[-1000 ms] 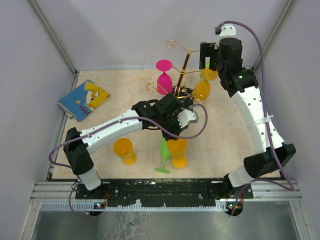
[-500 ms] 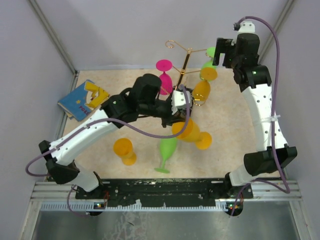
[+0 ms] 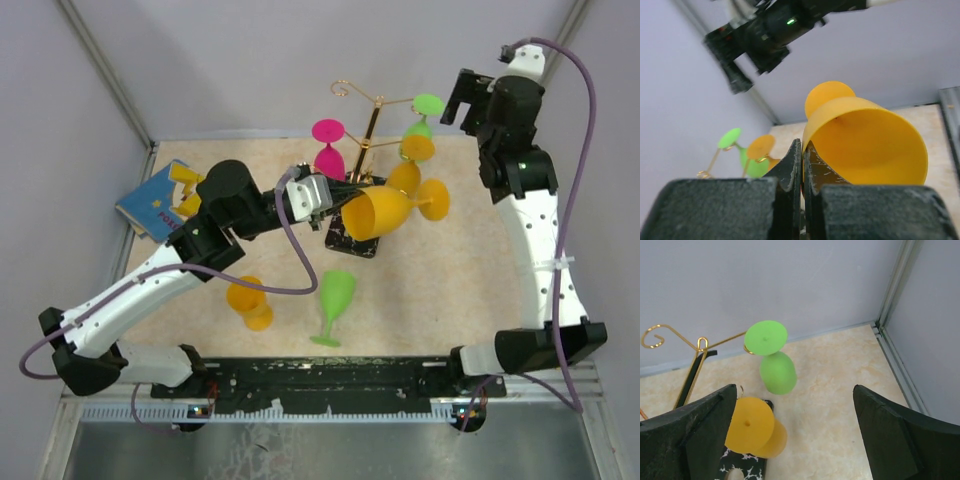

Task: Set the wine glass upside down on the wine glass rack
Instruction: Pick up the wine glass at the center of the board, then turn the wine glass upside down at the wine rack.

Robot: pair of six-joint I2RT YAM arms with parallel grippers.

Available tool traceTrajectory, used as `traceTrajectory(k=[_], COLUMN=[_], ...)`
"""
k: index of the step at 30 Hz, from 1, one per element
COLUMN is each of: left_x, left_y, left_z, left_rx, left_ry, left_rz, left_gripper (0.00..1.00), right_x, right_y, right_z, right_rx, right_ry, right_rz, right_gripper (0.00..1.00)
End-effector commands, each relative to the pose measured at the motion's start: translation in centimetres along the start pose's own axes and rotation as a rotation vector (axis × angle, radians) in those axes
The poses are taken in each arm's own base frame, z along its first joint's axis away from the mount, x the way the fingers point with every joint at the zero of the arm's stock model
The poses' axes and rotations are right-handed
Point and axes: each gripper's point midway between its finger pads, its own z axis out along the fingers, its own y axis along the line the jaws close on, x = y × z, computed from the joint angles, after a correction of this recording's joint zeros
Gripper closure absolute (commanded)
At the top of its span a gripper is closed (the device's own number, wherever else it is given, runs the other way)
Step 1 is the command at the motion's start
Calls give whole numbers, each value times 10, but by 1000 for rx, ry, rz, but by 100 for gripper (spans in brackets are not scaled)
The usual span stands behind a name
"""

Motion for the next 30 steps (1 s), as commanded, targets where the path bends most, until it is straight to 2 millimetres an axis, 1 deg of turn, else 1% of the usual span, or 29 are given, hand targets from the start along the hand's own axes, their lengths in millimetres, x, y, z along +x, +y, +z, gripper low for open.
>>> traceTrajectory(k=[1,4,6,10,12,13,16,19,22,24,30], left_x=[-10,-9,-8,-3,-3,2,3,12,16,21,32], left_y=[54,74,87,111,115,113,113,115,119,120,125], left_z=[1,-5,-11,-25,-32,-34,-41,-44,-50,-50,-53], left_rx=[-277,-420,-514,-709,-781,-802,-884,-945,-1001,-1014,-1035], left_ry=[-86,-139,-154,-170,-215,-231,-299,-330,-359,-369,-381], left_rz=[183,272,345,443,484,506,572,578,570,566,548], left_gripper=[100,100,100,100,100,100,100,100,100,100,100], right_x=[-63,-64,-65,-69,-65,-61,-47,-31,-29,-29,-27], right_y=[-9,-1,7,38,55,63,87,103,118,126,145], right_z=[-35,-40,-44,-54,-56,-55,-53,-48,-50,-52,-54], right_rx=[16,-29,-80,-255,-344,-380,-498,-572,-670,-716,-794], right_ry=[-224,-226,-235,-238,-204,-178,-98,-33,-24,-17,27], right_rz=[145,199,237,340,389,410,458,535,603,635,671], right_gripper=[1,1,1,2,3,4,6,8,9,9,10])
